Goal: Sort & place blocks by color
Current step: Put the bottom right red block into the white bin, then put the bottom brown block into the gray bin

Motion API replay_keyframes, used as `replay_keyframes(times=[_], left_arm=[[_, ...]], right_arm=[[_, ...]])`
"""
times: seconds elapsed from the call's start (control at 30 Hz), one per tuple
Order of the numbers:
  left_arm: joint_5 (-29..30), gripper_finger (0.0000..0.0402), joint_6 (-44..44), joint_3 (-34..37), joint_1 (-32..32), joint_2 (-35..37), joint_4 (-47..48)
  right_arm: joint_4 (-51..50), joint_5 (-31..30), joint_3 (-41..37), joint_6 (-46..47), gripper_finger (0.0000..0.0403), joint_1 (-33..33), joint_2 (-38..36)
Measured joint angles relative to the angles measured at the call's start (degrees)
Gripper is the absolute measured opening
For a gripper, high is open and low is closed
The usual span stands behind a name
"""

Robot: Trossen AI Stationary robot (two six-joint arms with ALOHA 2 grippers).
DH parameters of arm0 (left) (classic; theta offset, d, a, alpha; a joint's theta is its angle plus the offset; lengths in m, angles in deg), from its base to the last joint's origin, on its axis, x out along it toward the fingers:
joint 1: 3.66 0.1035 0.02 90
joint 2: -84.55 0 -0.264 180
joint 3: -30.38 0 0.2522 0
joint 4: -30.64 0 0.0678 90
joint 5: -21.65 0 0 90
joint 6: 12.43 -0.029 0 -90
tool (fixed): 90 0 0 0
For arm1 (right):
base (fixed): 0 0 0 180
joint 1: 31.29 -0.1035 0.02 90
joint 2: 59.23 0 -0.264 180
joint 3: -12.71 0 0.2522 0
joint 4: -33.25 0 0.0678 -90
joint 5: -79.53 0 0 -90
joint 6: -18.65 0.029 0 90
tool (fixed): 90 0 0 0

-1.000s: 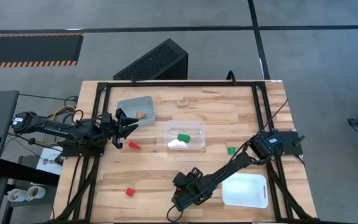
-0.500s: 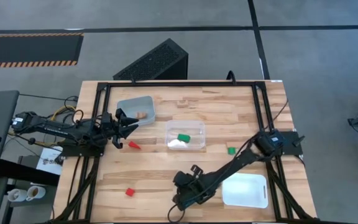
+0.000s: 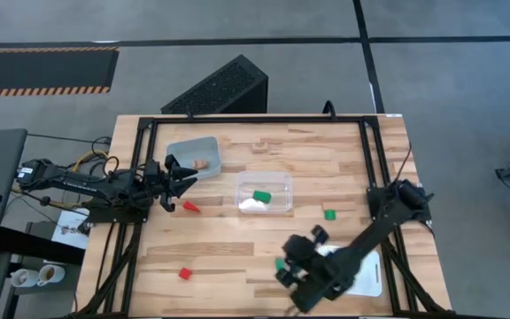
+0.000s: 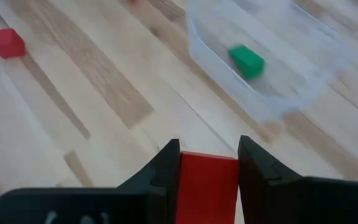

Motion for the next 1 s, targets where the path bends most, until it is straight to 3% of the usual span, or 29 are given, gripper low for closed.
replay_keyframes(times=[0.17, 0.47, 0.67, 0.9, 1.0], left_arm=[[0.0, 0.0119, 0.1, 0.0, 0.0, 0.0, 0.2], [0.0, 0.0119, 0.8, 0.0, 0.0, 0.0, 0.4], [0.7, 0.0119, 0.8, 0.0, 0.0, 0.0, 0.4], [1.1, 0.0119, 0.7, 0.0, 0.0, 0.0, 0.5], [1.2, 0.0119, 0.7, 0.0, 0.0, 0.0, 0.8]], right_arm=[[-5.2, 5.1, -1.2, 15.3, 0.0113, -6.6, 0.5], [-4.1, 9.1, -14.5, 39.4, 0.0113, -17.1, -1.4], [-2.8, 9.3, -19.8, 46.5, 0.0119, -19.9, -1.6], [-2.7, 10.1, -20.2, 45.0, 0.0276, -18.8, -1.7], [-2.9, 11.7, -20.2, 42.3, 0.0312, -17.6, -2.8]])
